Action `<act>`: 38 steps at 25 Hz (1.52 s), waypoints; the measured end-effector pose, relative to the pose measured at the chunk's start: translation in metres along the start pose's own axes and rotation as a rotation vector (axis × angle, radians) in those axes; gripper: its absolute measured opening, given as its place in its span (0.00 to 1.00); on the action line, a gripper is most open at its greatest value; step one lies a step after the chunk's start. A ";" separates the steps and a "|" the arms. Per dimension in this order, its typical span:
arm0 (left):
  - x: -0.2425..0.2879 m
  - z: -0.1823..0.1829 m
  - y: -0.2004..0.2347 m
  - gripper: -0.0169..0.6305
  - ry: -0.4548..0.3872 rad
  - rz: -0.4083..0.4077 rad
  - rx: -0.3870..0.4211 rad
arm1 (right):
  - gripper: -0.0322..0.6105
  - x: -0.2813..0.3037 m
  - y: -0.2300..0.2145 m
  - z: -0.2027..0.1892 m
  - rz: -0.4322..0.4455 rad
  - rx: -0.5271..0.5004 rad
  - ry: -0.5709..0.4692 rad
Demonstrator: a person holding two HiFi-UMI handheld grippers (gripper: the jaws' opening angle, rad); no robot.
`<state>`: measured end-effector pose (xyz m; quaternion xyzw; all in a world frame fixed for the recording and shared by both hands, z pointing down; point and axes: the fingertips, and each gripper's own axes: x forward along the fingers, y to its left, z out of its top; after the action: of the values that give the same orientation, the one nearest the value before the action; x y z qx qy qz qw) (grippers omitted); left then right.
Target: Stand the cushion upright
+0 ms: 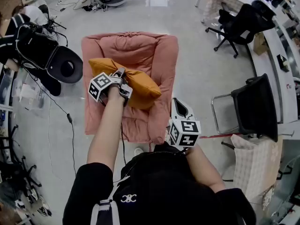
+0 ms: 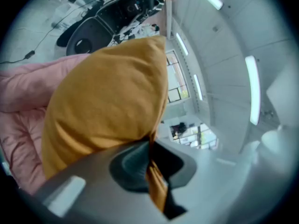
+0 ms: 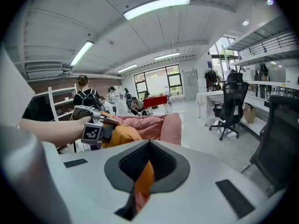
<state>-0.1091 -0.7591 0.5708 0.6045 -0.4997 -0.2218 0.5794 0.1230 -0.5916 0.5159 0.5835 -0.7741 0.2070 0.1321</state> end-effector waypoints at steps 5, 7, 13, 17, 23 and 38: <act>0.048 0.039 -0.008 0.05 -0.075 0.025 -0.055 | 0.04 0.015 -0.032 0.002 0.005 0.002 0.030; 0.066 0.051 -0.008 0.05 -0.103 0.026 -0.075 | 0.04 0.021 -0.043 0.001 0.008 0.001 0.043; 0.120 0.076 -0.005 0.04 -0.158 0.036 -0.100 | 0.04 0.033 -0.065 -0.010 0.001 -0.001 0.096; 0.158 0.084 -0.021 0.05 -0.131 -0.013 -0.037 | 0.04 0.037 -0.078 -0.015 -0.015 -0.009 0.118; 0.176 0.072 -0.051 0.20 -0.108 -0.131 0.189 | 0.04 0.034 -0.101 -0.020 -0.044 0.012 0.130; 0.009 0.027 -0.035 0.02 -0.034 0.080 0.856 | 0.04 0.053 -0.017 0.014 0.133 0.011 0.015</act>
<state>-0.1162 -0.7856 0.5356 0.7668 -0.5792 0.0185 0.2761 0.1248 -0.6475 0.5300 0.5300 -0.8090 0.2238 0.1209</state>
